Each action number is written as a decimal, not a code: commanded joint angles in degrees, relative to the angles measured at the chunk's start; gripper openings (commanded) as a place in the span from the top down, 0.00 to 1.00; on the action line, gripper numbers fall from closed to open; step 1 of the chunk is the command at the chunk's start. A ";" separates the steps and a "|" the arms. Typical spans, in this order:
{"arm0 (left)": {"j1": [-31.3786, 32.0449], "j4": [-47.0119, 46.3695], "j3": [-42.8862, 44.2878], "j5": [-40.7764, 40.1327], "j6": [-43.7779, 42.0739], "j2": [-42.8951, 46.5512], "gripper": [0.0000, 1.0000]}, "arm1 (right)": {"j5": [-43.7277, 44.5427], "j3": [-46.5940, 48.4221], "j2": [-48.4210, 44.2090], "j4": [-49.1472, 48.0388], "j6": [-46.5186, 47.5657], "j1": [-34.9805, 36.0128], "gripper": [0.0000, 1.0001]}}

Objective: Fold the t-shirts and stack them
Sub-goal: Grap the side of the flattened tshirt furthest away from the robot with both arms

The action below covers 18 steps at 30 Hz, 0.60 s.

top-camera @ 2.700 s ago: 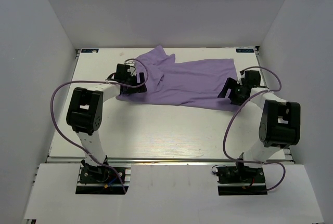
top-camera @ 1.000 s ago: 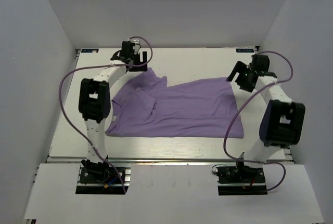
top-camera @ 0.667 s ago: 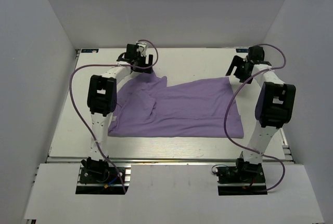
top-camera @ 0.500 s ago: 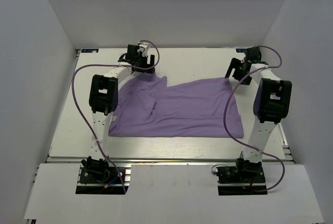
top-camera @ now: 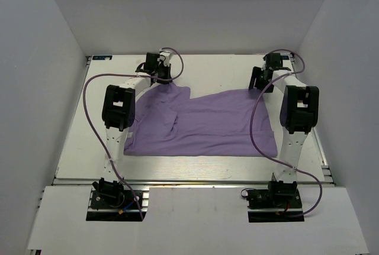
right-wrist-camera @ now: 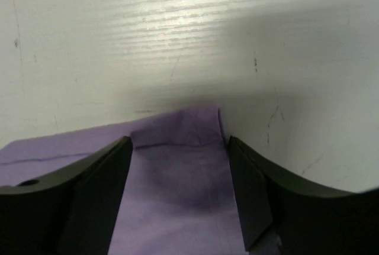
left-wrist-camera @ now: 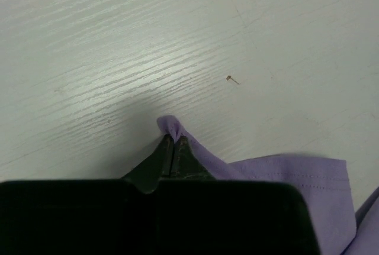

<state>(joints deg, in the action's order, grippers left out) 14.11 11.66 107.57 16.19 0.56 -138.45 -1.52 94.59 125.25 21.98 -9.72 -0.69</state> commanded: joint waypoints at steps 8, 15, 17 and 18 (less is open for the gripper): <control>0.31 -9.89 -5.17 0.87 1.54 5.38 1.00 | 1.26 2.71 3.68 -4.40 -1.18 0.51 0.42; 0.31 -15.17 -12.37 0.25 2.78 13.37 1.00 | -0.15 0.44 1.41 -4.49 -1.97 0.51 1.00; 0.31 -16.93 -15.96 -0.45 2.78 16.18 1.00 | -0.59 -0.54 0.09 -6.24 -1.45 0.51 1.00; 0.31 -16.93 -16.68 -0.45 2.78 18.72 1.00 | -0.76 -1.50 -2.01 -6.51 -1.19 2.25 1.00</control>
<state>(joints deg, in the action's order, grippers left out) 14.11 -0.64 92.71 15.70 2.83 -129.91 -1.04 95.26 127.37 17.26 -11.49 0.05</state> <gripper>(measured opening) 0.025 0.015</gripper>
